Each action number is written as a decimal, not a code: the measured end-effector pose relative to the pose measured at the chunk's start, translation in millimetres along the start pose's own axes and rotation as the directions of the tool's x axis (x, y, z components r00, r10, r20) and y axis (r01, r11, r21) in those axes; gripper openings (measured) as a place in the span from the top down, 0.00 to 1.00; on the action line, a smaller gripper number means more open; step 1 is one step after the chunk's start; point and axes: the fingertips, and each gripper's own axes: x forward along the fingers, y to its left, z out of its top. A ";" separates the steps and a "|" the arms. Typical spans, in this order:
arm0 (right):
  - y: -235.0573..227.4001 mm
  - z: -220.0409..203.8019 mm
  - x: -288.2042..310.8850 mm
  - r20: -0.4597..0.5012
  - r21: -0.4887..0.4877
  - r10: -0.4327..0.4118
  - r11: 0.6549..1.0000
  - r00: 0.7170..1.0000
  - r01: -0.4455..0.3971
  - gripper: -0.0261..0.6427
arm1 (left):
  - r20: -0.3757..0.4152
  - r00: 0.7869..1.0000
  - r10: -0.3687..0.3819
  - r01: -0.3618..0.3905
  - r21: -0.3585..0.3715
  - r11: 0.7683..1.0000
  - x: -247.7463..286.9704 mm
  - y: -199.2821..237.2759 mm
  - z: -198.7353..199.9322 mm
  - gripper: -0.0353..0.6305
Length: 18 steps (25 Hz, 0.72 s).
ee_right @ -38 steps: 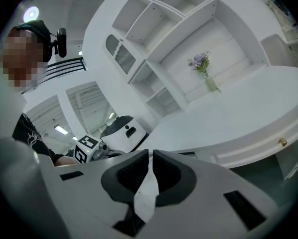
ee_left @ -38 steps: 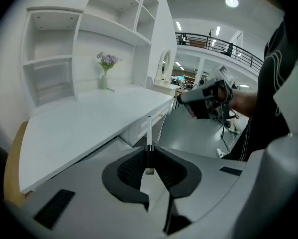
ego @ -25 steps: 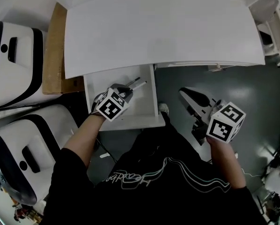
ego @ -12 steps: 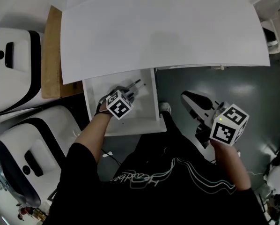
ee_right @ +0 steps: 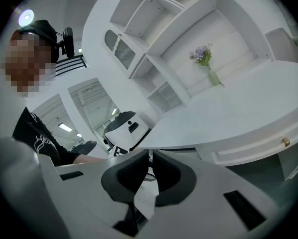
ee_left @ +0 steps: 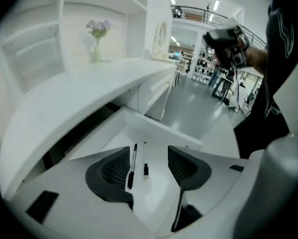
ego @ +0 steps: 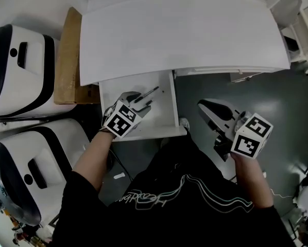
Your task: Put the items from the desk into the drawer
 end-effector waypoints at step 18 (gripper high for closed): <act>217.2 25.0 -88.0 0.151 -0.265 0.259 0.940 0.954 -0.213 0.88 | 0.733 0.674 0.094 0.168 -0.276 0.946 -325.2 -191.6 142.8 0.91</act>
